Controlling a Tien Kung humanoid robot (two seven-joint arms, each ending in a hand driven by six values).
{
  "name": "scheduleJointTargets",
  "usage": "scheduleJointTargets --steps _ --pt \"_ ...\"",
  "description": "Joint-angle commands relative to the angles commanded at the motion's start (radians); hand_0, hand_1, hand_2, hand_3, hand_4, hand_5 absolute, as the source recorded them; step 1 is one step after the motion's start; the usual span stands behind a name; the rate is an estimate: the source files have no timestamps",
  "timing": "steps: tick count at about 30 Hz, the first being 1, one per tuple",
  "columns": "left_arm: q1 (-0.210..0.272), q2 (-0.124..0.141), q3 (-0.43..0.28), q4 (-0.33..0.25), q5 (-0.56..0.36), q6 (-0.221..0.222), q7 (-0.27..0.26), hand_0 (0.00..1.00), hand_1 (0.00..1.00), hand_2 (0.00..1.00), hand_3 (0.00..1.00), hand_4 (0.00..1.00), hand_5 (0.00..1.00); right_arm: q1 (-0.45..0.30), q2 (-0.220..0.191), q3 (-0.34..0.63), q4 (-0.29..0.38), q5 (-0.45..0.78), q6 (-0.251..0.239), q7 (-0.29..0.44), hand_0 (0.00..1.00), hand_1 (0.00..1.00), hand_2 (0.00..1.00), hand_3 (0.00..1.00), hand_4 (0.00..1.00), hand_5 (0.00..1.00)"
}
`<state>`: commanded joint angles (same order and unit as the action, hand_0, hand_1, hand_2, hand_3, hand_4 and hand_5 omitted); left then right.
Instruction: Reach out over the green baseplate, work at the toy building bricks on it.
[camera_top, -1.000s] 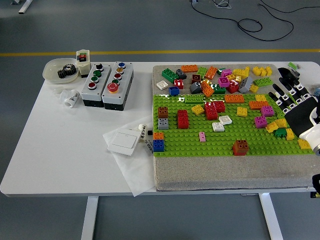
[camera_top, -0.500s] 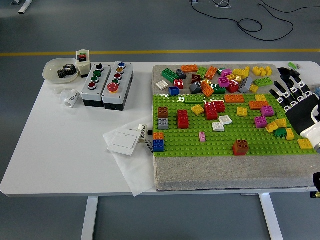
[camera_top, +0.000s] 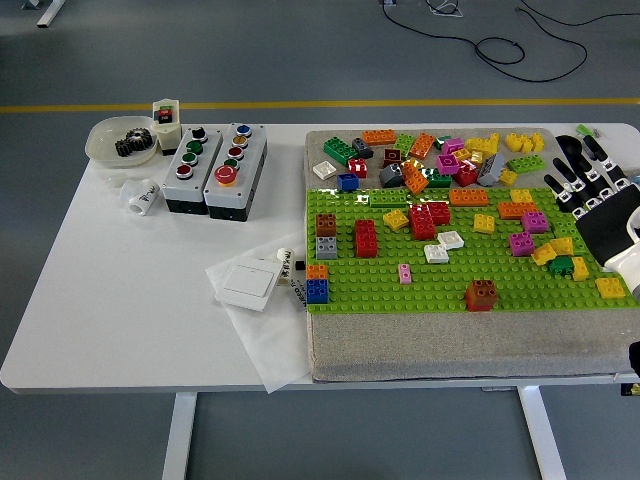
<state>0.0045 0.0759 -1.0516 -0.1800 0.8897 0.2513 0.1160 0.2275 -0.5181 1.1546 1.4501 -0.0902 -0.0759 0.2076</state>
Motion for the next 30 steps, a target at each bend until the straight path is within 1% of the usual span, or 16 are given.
scheduleJointTargets --steps 15,30 --pt "-0.001 0.000 0.000 0.000 -0.002 0.000 0.000 0.766 0.810 0.859 0.770 0.791 0.700 0.005 0.000 0.012 0.003 0.002 -0.020 0.015 0.885 0.813 0.853 0.869 0.998 0.978" --pt "0.004 -0.002 -0.007 0.000 0.008 0.001 0.003 0.766 0.810 0.859 0.771 0.793 0.700 0.005 -0.001 0.004 0.004 0.007 -0.021 0.018 0.881 0.813 0.852 0.868 0.998 0.977"
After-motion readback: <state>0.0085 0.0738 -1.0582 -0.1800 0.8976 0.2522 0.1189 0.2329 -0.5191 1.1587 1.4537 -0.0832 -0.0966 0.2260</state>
